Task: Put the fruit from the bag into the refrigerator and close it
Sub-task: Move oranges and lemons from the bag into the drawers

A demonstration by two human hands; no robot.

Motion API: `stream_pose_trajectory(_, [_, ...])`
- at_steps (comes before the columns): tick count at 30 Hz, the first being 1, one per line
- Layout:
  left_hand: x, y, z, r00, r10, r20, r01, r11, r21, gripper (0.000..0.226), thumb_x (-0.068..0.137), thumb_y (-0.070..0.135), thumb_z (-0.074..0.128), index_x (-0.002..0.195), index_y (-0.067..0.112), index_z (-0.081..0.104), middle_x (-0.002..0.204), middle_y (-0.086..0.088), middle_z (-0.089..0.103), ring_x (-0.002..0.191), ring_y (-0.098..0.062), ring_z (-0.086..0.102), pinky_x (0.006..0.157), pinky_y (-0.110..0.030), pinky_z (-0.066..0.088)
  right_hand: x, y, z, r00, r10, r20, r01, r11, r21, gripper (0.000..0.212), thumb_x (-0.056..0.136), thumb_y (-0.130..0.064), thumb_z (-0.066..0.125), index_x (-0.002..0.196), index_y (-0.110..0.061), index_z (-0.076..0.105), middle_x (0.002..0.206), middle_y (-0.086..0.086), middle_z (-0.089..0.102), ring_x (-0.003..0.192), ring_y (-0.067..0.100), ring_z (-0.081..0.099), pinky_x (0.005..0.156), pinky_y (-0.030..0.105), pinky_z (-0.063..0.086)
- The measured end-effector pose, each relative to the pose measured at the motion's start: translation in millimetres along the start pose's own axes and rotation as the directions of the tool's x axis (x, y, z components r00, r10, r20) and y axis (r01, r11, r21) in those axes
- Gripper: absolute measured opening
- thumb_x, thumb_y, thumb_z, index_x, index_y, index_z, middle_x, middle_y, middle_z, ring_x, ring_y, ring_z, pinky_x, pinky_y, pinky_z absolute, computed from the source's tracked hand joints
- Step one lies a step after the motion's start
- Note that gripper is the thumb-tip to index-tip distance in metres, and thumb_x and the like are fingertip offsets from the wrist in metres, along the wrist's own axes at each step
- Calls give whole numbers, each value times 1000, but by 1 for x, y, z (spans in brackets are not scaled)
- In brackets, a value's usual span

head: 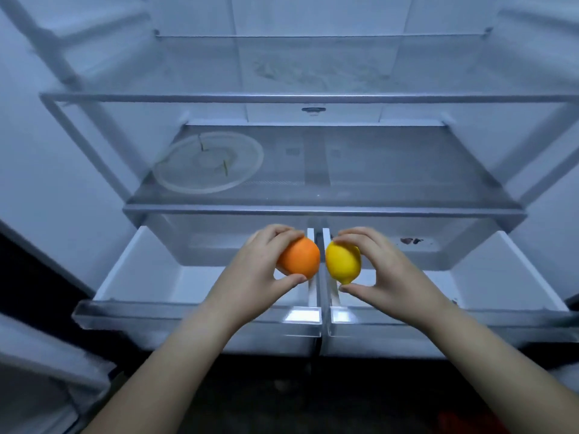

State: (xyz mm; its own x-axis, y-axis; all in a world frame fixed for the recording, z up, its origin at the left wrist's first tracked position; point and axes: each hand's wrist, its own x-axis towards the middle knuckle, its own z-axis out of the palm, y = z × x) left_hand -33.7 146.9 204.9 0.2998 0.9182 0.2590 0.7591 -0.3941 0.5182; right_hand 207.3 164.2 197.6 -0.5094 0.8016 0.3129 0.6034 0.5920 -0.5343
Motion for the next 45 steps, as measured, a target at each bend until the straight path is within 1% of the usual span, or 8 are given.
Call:
stream_pose_trajectory(4, [14,-33,-4,994,30,109,-29,999,-14,61,79,34,73,133,31,45,128,20,39,117,-2,38,90,-6,26,2,20,-3,995,90,41,-90,996,4,67,72,-27,80,128,-33,43,131,-16,41,122,6,41,95,28,42])
stream_pose_trajectory(7, [20,-50,-4,982,49,181,-51,999,6,61,79,35,72,133,31,44,132,16,42,117,-4,42,91,-11,30,4,39,-8,981,146,130,-139,988,-61,69,68,-29,82,125,-32,45,130,-18,43,117,3,41,93,28,44])
stream_pose_trajectory(16, [36,-79,12,902,8,432,-32,998,49,61,78,38,72,132,34,42,131,17,40,115,-2,42,93,-27,42,32,82,-10,845,190,501,-121,979,-167,66,69,-26,81,122,-31,43,123,-15,42,105,-5,34,80,-2,27])
stream_pose_trajectory(20, [45,-89,22,861,-3,508,-13,1000,28,60,77,38,72,130,33,44,129,14,44,115,-5,43,94,-26,41,40,97,2,781,211,587,-92,970,-225,74,68,-24,80,130,-26,39,128,-7,40,118,10,38,87,17,34])
stream_pose_trajectory(27, [57,-110,44,786,-82,613,52,996,66,62,76,40,74,129,34,43,128,13,45,115,-8,45,92,-26,42,42,131,29,753,139,643,12,974,-225,81,67,-28,79,136,-22,35,132,-1,39,120,17,40,91,23,35])
stream_pose_trajectory(30, [57,-118,52,754,-70,653,-6,993,114,63,78,41,72,132,31,42,129,12,43,114,-7,44,81,-13,36,38,145,42,736,72,673,73,980,-185,75,69,-32,75,134,-20,40,129,2,41,117,19,43,92,31,41])
stream_pose_trajectory(33, [55,-124,59,723,-52,689,-87,982,166,64,80,48,67,134,31,38,131,10,43,114,-11,46,85,-23,41,33,156,49,731,5,682,110,986,-125,70,70,-38,73,132,-22,43,128,1,43,115,18,44,89,35,45])
stream_pose_trajectory(45, [49,-134,72,752,31,658,-187,968,169,65,84,52,59,139,31,30,140,10,36,118,-11,45,90,-25,43,21,175,68,771,8,637,93,988,-125,73,68,-43,76,131,-30,40,132,-7,40,118,13,42,80,39,51])
